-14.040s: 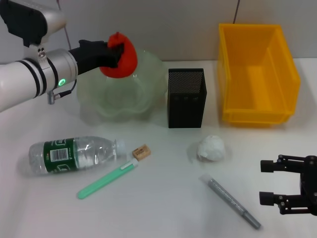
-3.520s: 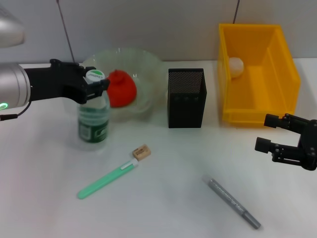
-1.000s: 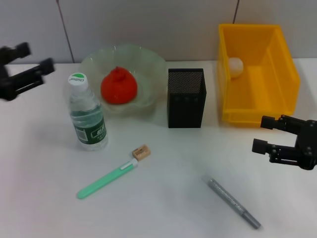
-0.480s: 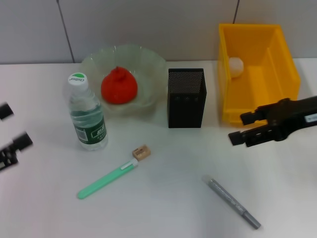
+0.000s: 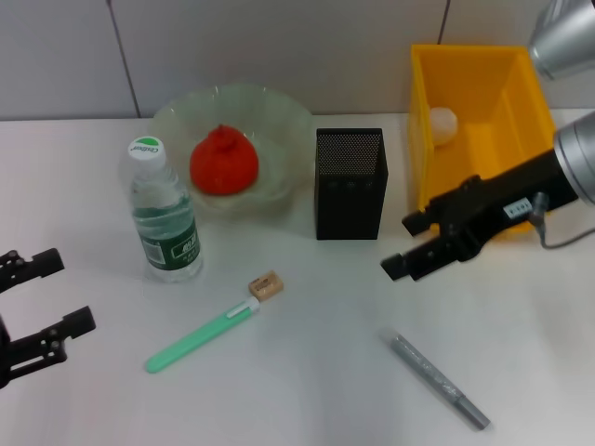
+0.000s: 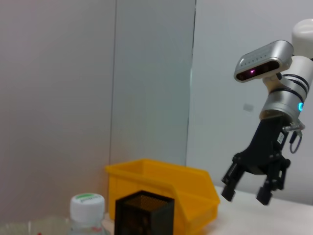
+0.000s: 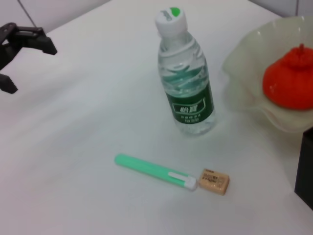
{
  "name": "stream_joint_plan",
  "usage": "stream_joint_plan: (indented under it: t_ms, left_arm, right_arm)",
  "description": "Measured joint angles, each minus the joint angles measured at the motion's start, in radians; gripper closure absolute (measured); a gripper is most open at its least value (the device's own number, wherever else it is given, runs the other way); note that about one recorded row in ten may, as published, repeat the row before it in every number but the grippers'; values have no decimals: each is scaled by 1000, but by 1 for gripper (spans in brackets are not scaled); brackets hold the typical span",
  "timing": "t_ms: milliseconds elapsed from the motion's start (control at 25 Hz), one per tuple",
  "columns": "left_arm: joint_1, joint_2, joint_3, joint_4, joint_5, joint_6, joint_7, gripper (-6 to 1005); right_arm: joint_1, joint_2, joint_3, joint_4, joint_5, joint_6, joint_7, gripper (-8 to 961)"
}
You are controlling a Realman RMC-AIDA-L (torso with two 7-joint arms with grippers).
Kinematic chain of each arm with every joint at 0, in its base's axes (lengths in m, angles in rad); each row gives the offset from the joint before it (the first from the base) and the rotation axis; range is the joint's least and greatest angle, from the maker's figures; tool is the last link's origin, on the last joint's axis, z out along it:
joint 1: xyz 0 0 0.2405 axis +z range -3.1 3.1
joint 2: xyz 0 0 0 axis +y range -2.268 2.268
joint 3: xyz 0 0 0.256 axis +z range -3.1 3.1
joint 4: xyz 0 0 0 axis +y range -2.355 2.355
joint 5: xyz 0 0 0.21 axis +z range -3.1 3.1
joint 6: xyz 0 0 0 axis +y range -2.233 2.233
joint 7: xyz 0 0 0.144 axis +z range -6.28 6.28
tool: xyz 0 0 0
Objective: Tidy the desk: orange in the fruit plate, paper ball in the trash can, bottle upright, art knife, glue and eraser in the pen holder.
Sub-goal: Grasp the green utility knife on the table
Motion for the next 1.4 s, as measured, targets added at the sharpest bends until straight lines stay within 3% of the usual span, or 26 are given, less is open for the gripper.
stream_joint_plan:
  t_ms: [80,240,360,560,640,720,760,920,960,1000,1160,1400]
  left_arm:
    - [-7,-5,5,46,38,3,-31,213]
    - [-61,-45,7,246,183,-15,-191,215]
    - [-124,-50,21,324,299,-20,-319,215]
    - [-185,-51,58,396,423,-23,-438,215]
    - [-234,-53,138,475,533,-41,-572,215]
    - [-241,-53,165,493,554,-43,-603,215]
    - [-265,-52,259,560,616,-49,-720,215]
    - [-287,-54,412,677,705,-64,-882,215]
    - [-307,-53,508,708,749,-78,-965,215]
    - [-307,-53,508,708,749,-78,-965,215]
    - [-375,-58,693,709,892,-128,-1120,214]
    - [-402,-61,828,707,982,-185,-1241,214]
  right_arm:
    - [-27,1,5,15,25,4,-35,123]
    - [-133,1,7,42,152,27,-159,123]
    - [-248,1,9,94,281,55,-340,123]
    - [-345,1,53,203,405,65,-567,123]
    - [-356,1,74,229,422,64,-605,123]
    - [-366,0,118,277,437,61,-660,123]
    - [-365,-5,157,322,438,59,-694,123]
    - [-361,-14,171,357,435,64,-709,123]
    - [-362,-16,172,360,435,65,-717,123]
    - [-362,-16,172,360,435,65,-717,123]
    - [-368,-16,172,362,435,66,-746,123]
    - [-375,-14,173,383,437,67,-805,123]
